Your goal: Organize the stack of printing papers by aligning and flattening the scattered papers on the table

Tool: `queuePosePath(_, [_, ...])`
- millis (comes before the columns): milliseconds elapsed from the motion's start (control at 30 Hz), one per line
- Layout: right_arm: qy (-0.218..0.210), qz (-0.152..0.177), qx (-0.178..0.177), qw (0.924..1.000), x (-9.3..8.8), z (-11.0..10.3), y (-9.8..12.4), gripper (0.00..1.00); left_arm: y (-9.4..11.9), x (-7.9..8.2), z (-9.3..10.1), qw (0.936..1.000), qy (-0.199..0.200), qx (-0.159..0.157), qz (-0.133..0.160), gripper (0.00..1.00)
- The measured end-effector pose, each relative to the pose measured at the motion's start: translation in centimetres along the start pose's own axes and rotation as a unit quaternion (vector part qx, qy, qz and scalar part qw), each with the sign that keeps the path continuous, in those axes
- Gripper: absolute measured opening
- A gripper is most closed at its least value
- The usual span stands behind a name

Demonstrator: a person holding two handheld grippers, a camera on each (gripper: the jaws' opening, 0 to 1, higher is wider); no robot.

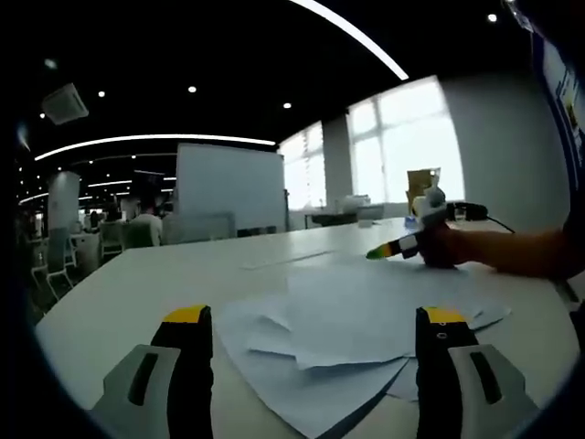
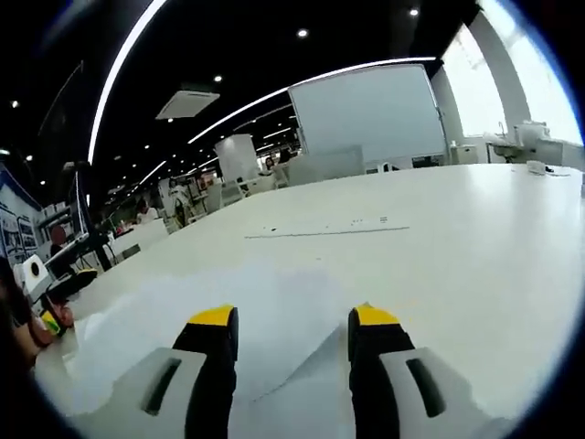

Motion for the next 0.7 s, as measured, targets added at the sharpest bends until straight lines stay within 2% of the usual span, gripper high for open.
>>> queuePosePath(100, [0.015,-0.002,-0.010,0.9998,-0.04,0.40,-0.10,0.32,-0.01,-0.14,0.24,0.9999,-0.009,0.000,-0.007,0.94])
queuePosePath(267, [0.044,-0.008,-0.026,0.9987,-0.17,0.86,-0.30,0.25,-0.08,-0.21,0.43,0.9998,-0.018,-0.001,-0.013,0.94])
queuePosePath(700, [0.049,0.013,-0.041,0.9979,0.23,0.84,0.27,0.09,0.17,-0.19,0.11,0.9998,-0.006,0.010,-0.013,0.94])
Point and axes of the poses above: the point that each gripper's makers call its tool centre point, and the gripper's own axes: y roughly backward along the fingers, z roughly to its right, x roughly out of its top, the point moved 7 cm from there along y, roughly backward along the fingers, and after that the axes turned 4 degrees about -z, right-handed, at the moved point
